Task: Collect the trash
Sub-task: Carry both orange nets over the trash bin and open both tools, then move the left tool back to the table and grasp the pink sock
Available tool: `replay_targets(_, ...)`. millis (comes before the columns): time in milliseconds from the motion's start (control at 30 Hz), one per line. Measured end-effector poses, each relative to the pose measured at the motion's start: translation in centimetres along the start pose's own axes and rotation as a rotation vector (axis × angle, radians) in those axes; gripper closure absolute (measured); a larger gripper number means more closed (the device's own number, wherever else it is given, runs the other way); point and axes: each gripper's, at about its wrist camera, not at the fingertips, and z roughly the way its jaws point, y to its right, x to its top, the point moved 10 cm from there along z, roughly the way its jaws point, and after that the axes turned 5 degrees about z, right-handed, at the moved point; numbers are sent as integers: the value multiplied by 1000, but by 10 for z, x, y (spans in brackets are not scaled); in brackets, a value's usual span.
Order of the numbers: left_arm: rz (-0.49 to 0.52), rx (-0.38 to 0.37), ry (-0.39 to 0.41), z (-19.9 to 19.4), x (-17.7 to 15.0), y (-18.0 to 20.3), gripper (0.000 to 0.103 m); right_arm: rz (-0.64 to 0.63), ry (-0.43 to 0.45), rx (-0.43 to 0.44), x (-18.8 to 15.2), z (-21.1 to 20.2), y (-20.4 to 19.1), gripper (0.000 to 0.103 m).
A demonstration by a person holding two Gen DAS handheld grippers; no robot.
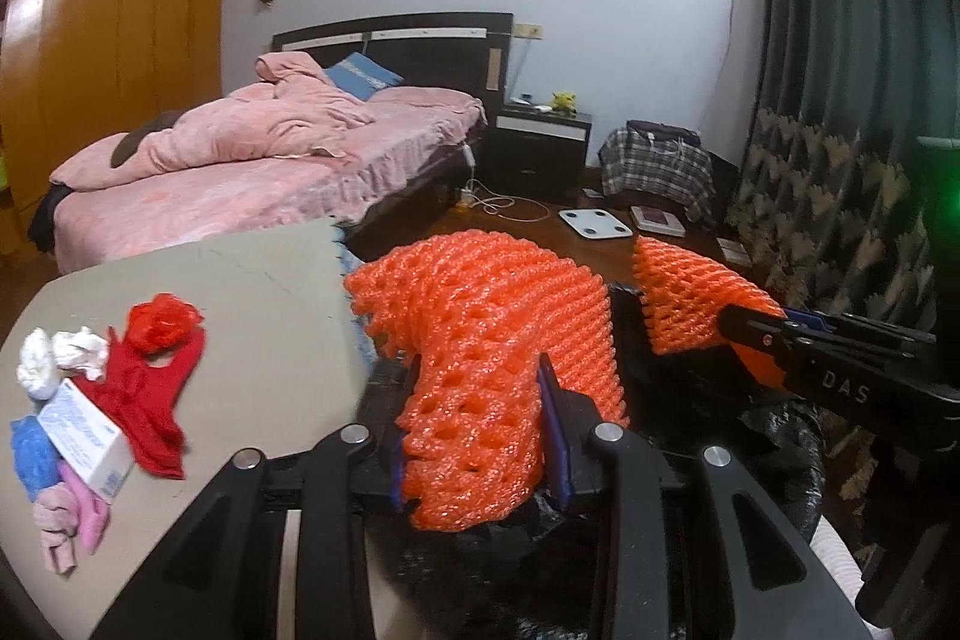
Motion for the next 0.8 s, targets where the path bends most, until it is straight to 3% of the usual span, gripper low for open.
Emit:
replay_targets(67, 3, -17, -8, 6, -1, 5, 63, 5, -5, -13, -2, 2, 5, 71)
replay_targets(100, 4, -30, -14, 9, -2, 8, 57, 7, -4, -24, -4, 3, 8, 65)
replay_targets(133, 6, -33, -19, 10, -3, 6, 43, 8, -4, -31, -4, 3, 10, 59)
replay_targets(167, 8, -32, -18, 11, -3, 6, 36, 10, -2, -37, -2, 4, 13, 57)
replay_targets(433, -14, 15, -13, -1, -11, -28, 23, -4, 40, -73, 7, -4, 14, 12)
replay_targets(533, -22, 64, 1, -13, -11, -51, 19, -13, 56, -59, 10, -6, 3, 7)
replay_targets(800, -65, 244, 32, -56, -26, -126, 14, -59, 56, 36, 14, 0, -59, 5)
